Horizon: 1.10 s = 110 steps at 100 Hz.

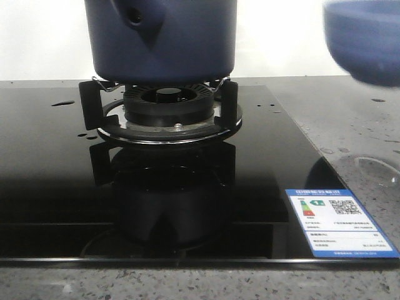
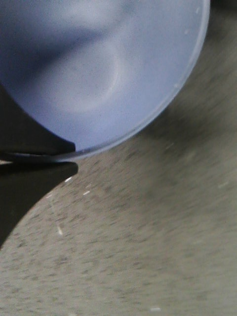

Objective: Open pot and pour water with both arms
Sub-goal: 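Lower the blue bowl back onto the counter and release it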

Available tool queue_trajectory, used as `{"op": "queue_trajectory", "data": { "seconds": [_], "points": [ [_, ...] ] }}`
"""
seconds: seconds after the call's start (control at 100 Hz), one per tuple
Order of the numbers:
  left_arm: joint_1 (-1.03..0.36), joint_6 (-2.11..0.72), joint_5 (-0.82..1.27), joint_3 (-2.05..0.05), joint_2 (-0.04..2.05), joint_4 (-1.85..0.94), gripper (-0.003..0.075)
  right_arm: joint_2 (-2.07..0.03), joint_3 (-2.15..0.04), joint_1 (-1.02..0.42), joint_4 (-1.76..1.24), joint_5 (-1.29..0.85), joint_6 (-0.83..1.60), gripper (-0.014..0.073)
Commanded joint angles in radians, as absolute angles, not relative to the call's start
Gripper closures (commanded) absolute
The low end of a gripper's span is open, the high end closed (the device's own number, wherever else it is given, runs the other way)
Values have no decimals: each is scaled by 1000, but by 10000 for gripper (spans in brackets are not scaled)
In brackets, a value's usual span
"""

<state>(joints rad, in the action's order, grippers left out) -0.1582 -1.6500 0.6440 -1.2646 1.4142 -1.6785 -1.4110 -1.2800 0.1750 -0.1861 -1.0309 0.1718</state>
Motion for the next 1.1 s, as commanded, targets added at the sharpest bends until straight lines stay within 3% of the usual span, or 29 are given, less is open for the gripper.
{"op": "queue_trajectory", "data": {
  "seconds": [0.0,0.56,0.65,0.82,1.09],
  "points": [
    [-160,-1643,693,-1305,1370,-1764,362,-1381,-1242,205,-201,-979,169,640],
    [-160,-1643,695,-1305,1370,-1767,362,-1382,-1172,215,-201,-928,169,622],
    [-160,-1643,695,-1305,1370,-1767,362,-1382,-1172,215,-201,-932,169,522],
    [-160,-1643,703,-1305,1370,-1767,362,-1382,-1181,215,-201,-938,169,209],
    [-187,-1643,787,-1305,1389,-1731,362,-1329,-1300,215,-223,-1000,169,190]
  ]
}}
